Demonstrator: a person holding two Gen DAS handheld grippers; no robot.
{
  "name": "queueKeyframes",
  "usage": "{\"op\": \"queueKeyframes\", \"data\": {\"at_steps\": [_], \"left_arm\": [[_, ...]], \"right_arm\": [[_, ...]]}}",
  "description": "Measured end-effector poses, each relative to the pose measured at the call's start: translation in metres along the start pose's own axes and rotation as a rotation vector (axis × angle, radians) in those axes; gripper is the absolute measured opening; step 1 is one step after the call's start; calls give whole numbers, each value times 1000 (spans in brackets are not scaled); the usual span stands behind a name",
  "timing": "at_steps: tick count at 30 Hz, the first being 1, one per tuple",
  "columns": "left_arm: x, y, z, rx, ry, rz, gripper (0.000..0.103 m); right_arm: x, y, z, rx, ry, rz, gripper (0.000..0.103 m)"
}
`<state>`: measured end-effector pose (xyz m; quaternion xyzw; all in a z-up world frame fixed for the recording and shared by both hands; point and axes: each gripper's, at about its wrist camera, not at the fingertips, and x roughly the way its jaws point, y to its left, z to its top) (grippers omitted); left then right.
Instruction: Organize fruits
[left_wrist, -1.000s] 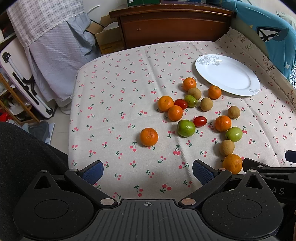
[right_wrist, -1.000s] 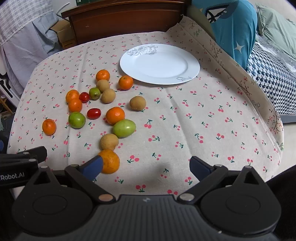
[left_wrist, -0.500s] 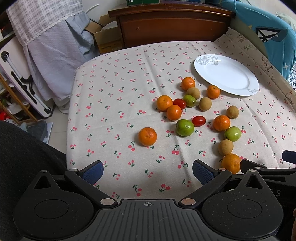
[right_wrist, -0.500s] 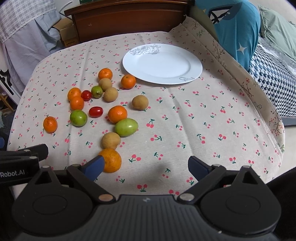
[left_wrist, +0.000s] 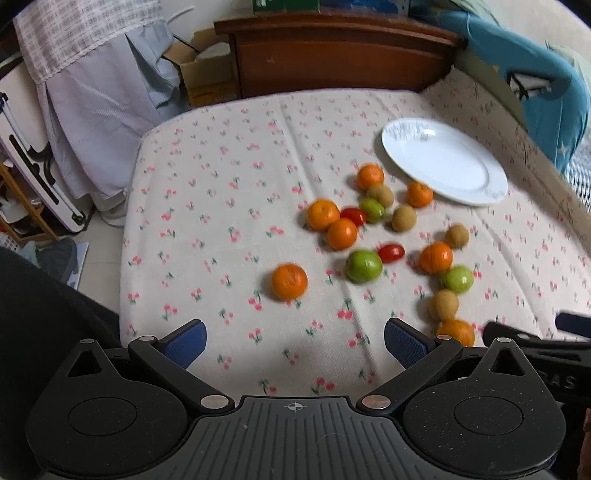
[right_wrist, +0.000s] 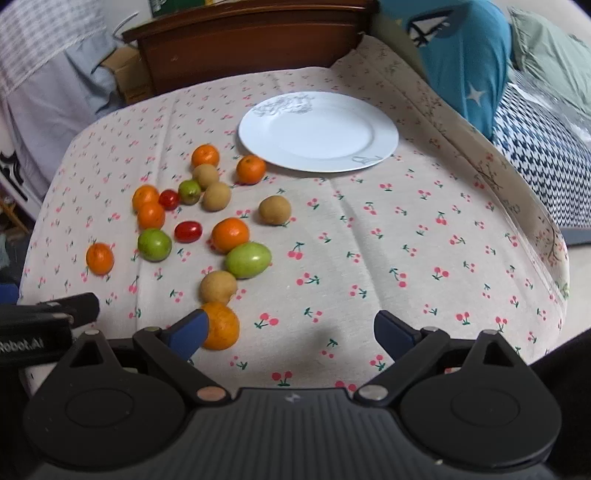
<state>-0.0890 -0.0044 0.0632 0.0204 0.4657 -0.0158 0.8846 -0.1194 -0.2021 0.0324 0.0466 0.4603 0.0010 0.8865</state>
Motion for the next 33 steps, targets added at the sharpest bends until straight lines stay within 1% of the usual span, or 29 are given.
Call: {"op": "queueKeyframes", "data": {"at_steps": [4, 6, 10, 11, 13, 14, 16, 17, 21, 23, 25, 28, 30, 32, 33], "left_arm": [[0, 15, 14, 6, -40, -5, 103], [2, 22, 20, -2, -54, -14, 103], [10, 30, 24, -9, -69, -18, 101], [12, 30, 23, -7, -66, -20, 101], [19, 30, 21, 2, -65, -20, 101], [22, 29, 20, 10, -64, -20, 101], [27, 29, 18, 22, -60, -23, 101], [28, 30, 16, 27, -60, -25, 99], [35, 32, 14, 40, -54, -45, 97], [38, 34, 12, 38, -56, -55, 94], [41, 36, 12, 30, -57, -70, 93], [45, 36, 11, 32, -62, -83, 89], [47, 33, 10, 50, -64, -86, 88], [51, 31, 9, 60, -64, -86, 80], [52, 30, 9, 63, -62, -87, 78]], "right_arm": [[-5, -13, -2, 62, -15, 31, 93], [-7, -18, -5, 78, -22, 44, 87], [-11, -24, -12, 98, -28, 103, 84], [-12, -23, -14, 97, -29, 120, 84], [-12, -21, -18, 85, -31, 151, 79], [-11, -19, -20, 73, -27, 163, 75], [-8, -14, -22, 55, -17, 171, 74], [-6, -12, -23, 49, -12, 176, 74], [0, -2, -25, 25, -2, 220, 68], [2, 2, -26, 15, -7, 226, 67], [5, 5, -26, 9, -16, 227, 65], [9, 9, -26, -2, -14, 234, 61], [12, 11, -27, -9, -8, 229, 53], [15, 12, -27, -4, -4, 231, 49], [16, 12, -27, -2, -3, 235, 47]]}}
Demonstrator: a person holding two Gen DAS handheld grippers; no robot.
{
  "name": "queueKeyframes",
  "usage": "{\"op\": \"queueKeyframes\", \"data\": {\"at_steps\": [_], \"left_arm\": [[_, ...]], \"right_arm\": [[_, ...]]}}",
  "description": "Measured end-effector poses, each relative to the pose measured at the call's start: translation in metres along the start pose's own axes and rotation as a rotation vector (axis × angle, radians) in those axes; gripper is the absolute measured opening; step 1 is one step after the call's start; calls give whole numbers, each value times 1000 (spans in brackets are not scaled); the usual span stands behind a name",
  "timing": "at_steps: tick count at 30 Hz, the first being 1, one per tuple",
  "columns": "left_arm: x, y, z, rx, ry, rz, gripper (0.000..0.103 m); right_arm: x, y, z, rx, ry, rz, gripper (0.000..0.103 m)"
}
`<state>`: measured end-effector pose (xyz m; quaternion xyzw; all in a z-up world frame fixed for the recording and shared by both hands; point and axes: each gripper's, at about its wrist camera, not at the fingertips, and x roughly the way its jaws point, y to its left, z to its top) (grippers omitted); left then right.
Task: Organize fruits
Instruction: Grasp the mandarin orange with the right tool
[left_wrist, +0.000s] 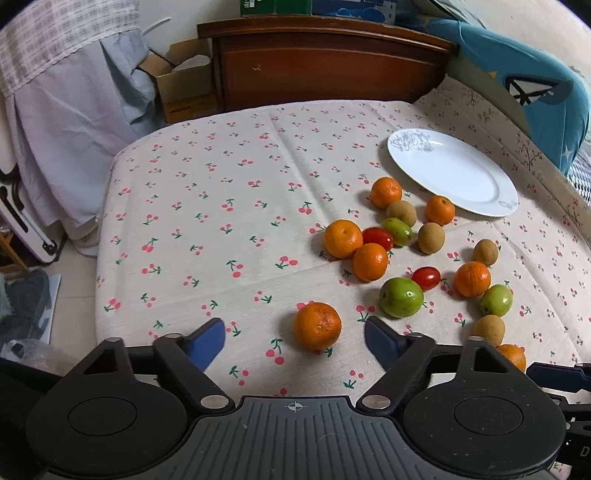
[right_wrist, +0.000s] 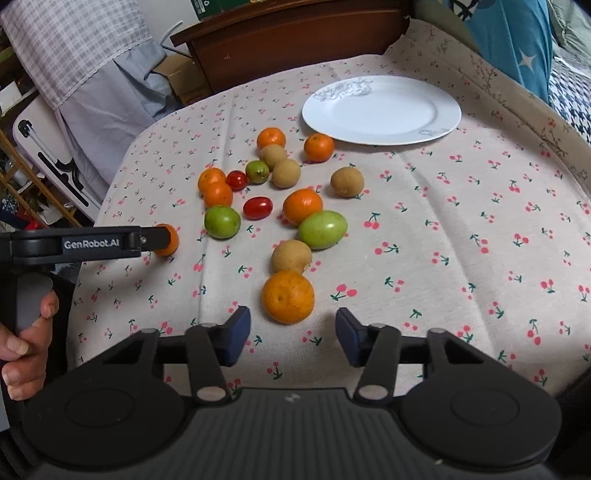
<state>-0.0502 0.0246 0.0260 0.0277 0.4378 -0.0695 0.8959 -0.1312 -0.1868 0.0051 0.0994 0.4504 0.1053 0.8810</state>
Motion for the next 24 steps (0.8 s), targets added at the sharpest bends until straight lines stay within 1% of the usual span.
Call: {"op": "queueKeyframes", "data": {"at_steps": [3, 4, 6, 8, 9, 12, 16, 21, 24], "left_arm": [[4, -1, 0, -5, 4, -26, 74], [5, -2, 0, -3, 2, -31, 71], [9, -5, -1, 11, 1, -24, 64], [12, -5, -1, 8, 13, -29, 48], [14, -5, -2, 7, 20, -32, 46], [17, -8, -2, 21, 20, -22, 43], [19, -10, -3, 32, 12, -39, 30], [21, -12, -2, 35, 5, -32, 30], [21, -11, -2, 32, -1, -35, 30]], "right_arm": [[1, 2, -1, -10, -10, 1, 42], [2, 2, -1, -12, -12, 1, 42], [4, 3, -1, -16, -12, 5, 36], [6, 4, -1, -19, -14, 0, 33], [6, 4, 0, -21, -17, -3, 31], [7, 3, 0, -14, -22, 6, 31], [6, 3, -1, -12, -29, 9, 31], [8, 3, 0, -11, -25, 4, 31], [8, 3, 0, -7, -31, 3, 33]]}}
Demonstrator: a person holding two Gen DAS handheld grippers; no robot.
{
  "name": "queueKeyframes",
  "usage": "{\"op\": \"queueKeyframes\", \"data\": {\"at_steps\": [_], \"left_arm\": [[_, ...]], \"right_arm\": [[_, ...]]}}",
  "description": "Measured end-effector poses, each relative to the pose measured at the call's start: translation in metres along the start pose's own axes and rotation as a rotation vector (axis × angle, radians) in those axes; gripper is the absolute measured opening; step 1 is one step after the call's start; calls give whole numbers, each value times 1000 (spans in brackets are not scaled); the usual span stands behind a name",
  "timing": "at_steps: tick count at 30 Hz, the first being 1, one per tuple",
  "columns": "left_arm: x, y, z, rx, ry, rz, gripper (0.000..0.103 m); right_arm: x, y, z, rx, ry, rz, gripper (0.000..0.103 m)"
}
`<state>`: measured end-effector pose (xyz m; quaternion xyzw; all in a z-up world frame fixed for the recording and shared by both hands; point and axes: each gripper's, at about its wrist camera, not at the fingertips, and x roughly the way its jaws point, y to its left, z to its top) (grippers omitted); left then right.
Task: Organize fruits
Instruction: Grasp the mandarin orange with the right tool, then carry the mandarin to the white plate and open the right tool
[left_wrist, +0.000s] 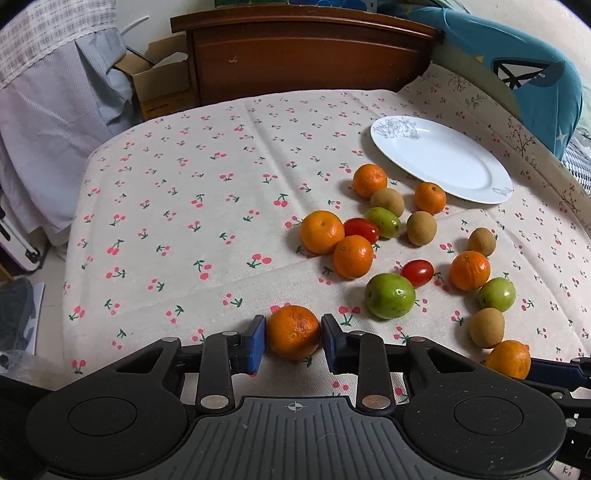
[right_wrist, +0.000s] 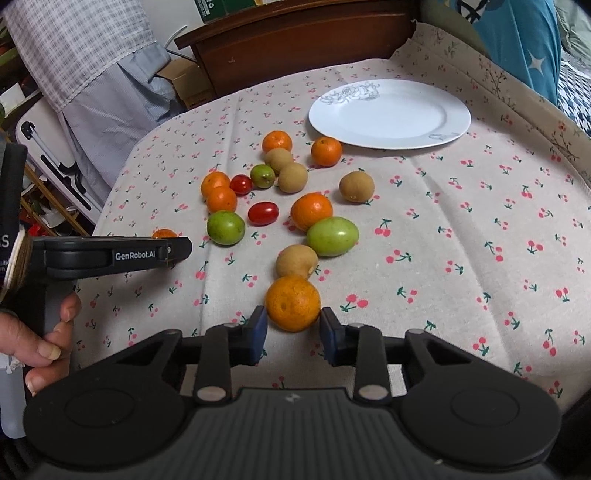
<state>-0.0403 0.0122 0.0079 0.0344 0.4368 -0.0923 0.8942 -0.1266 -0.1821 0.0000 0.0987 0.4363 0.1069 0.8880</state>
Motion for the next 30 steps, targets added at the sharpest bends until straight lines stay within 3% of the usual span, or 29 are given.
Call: {"op": "queueKeyframes", "data": {"at_steps": [9, 26, 30], "left_arm": [[-7, 2, 0, -28, -31, -27, 28], [-29, -11, 11, -2, -115, -80, 28], [-31, -12, 20, -20, -128, -124, 28]], "right_arm": [[-2, 0, 0, -1, -15, 16, 32], [-23, -7, 14, 61, -130, 81, 31], [-26, -14, 26, 87, -158, 77, 31]]}}
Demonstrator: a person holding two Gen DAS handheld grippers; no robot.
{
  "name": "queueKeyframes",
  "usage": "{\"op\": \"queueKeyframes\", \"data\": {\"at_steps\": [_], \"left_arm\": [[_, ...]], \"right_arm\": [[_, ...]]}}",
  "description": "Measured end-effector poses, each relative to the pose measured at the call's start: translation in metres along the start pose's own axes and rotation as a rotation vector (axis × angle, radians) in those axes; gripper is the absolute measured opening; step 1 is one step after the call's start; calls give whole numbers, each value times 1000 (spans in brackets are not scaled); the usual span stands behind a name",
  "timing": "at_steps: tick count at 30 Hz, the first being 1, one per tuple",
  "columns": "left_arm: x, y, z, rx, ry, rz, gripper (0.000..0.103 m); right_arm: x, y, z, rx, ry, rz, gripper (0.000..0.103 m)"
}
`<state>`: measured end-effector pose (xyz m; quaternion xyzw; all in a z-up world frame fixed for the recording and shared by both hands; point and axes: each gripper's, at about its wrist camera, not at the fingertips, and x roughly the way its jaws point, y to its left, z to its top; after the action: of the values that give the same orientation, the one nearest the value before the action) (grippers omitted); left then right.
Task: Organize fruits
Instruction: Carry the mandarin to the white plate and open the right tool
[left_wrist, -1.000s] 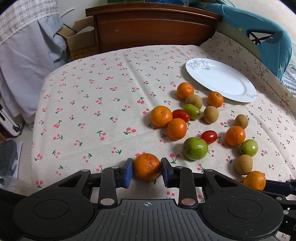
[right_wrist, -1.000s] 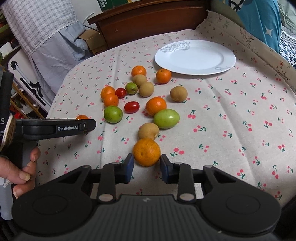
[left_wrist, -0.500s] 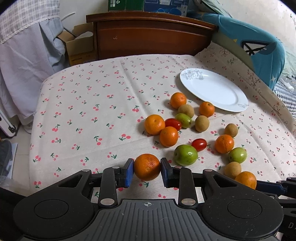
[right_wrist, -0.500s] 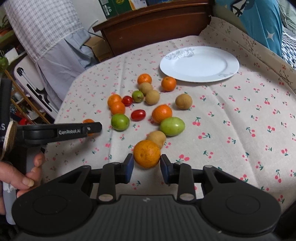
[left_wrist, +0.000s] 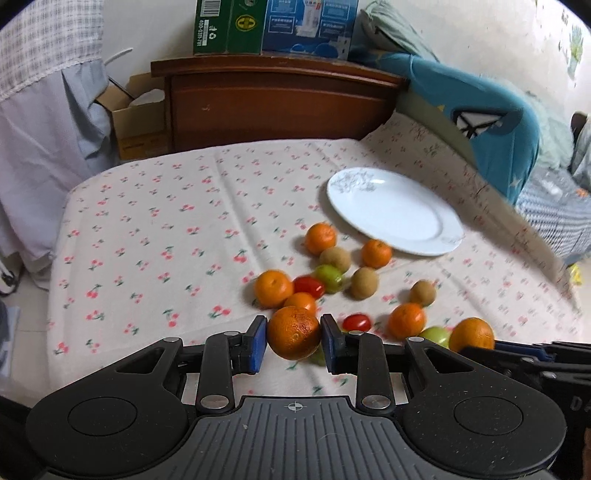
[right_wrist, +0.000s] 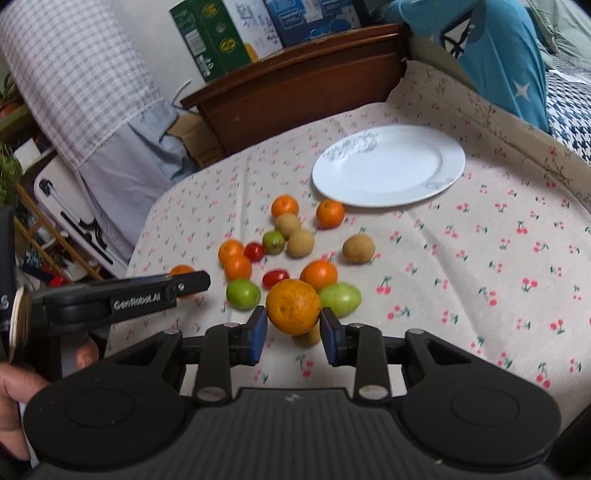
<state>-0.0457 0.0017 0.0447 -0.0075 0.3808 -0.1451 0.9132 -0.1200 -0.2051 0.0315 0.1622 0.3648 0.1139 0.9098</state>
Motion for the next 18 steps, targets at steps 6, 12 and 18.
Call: {"op": "queueKeyframes", "data": {"at_steps": [6, 12, 18], "left_arm": [[5, -7, 16, 29, -22, -39, 28], [17, -13, 34, 41, -24, -83, 28], [33, -20, 55, 53, -29, -127, 28]], "right_arm": [[-1, -7, 21, -10, -35, -6, 31], [6, -17, 42, -13, -36, -14, 31], [16, -32, 63, 23, -35, -17, 31]]}}
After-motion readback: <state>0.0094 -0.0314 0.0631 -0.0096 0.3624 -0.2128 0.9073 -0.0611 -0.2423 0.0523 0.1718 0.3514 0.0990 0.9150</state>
